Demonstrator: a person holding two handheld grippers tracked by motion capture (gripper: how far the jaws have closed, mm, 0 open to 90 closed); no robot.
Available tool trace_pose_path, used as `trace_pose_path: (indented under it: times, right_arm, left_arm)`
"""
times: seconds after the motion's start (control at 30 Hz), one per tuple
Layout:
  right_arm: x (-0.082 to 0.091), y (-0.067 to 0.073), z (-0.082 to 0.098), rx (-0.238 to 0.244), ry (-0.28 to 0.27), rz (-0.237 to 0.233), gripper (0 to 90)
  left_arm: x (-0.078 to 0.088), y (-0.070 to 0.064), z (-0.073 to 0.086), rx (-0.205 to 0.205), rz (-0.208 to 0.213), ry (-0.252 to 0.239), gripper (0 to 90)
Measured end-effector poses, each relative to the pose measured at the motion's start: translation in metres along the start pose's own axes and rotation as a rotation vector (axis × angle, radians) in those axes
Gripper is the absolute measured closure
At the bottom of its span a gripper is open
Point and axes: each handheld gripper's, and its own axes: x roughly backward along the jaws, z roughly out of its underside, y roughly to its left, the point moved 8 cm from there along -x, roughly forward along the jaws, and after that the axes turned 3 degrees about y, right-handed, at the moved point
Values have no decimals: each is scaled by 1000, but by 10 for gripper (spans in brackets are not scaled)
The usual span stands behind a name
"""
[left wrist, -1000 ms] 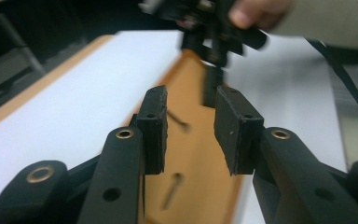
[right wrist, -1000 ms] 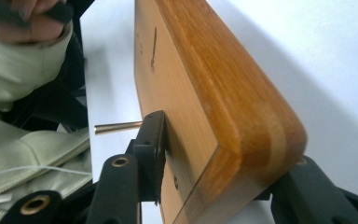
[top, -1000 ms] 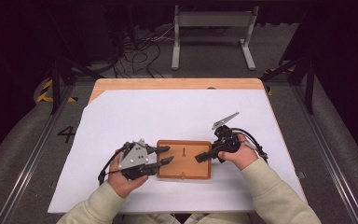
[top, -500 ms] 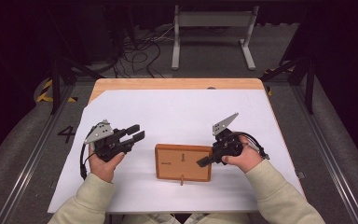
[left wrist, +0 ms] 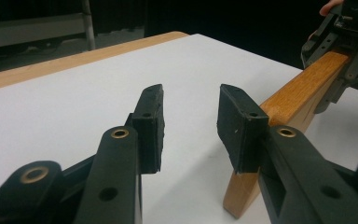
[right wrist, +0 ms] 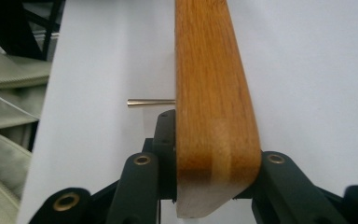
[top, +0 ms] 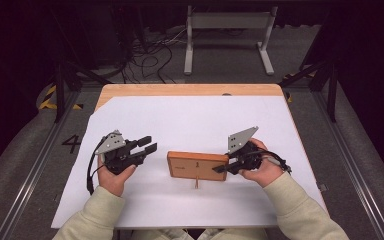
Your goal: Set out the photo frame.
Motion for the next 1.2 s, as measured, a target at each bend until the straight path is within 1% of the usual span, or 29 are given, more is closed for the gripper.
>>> trace_pose_path:
  times: [0.03,0.07,0.13,0.23,0.3,0.4,0.43,0.47,0.5,0.57,0.6,0.73,0.77,0.8,0.87,0.93,1.03,1.2]
  right_arm:
    - [0,0,0,13,1,12,709]
    - [0,0,0,13,1,12,709]
    - [-1,0,3,62,11,36,709]
    - [-2,2,6,89,19,51,708]
    - [-2,2,6,97,20,56,708]
    - [-2,5,6,131,21,78,708]
    - [-2,6,7,139,20,84,708]
    - [-2,7,7,143,18,90,708]
    - [-2,9,7,157,18,101,708]
    - [-2,11,8,173,19,112,707]
    - [-2,12,8,185,20,118,707]
    - [-2,17,8,181,26,127,699]
    - [-2,19,8,174,23,125,694]
    - [-2,20,9,178,21,119,689]
    - [-3,23,10,178,17,117,680]
    - [-3,27,10,173,9,100,666]
    - [-3,31,11,164,10,88,640]
    - [-3,34,13,156,8,87,620]
  left_arm:
    - [0,0,0,1,0,1,616]
    - [0,0,0,1,0,1,616]
    - [0,0,1,10,1,0,615]
    - [-1,1,2,12,2,3,614]
    - [-1,1,3,12,2,4,613]
    - [-2,2,3,12,-2,8,611]
    - [-2,2,4,18,-2,12,608]
    - [-2,2,4,19,-5,13,606]
    - [-2,3,5,14,-7,14,605]
    - [-3,3,7,19,-8,24,602]
    - [-4,3,7,14,-11,26,601]
    - [-5,0,9,1,-11,42,596]
    - [-6,-1,9,-1,-13,40,596]
    - [-6,-1,8,-8,-15,41,595]
    - [-6,-1,9,-6,-13,43,595]
    - [-6,-1,9,-9,-14,46,595]
    - [-6,-1,10,-5,-12,46,594]
    - [-6,-2,10,-5,-9,50,594]
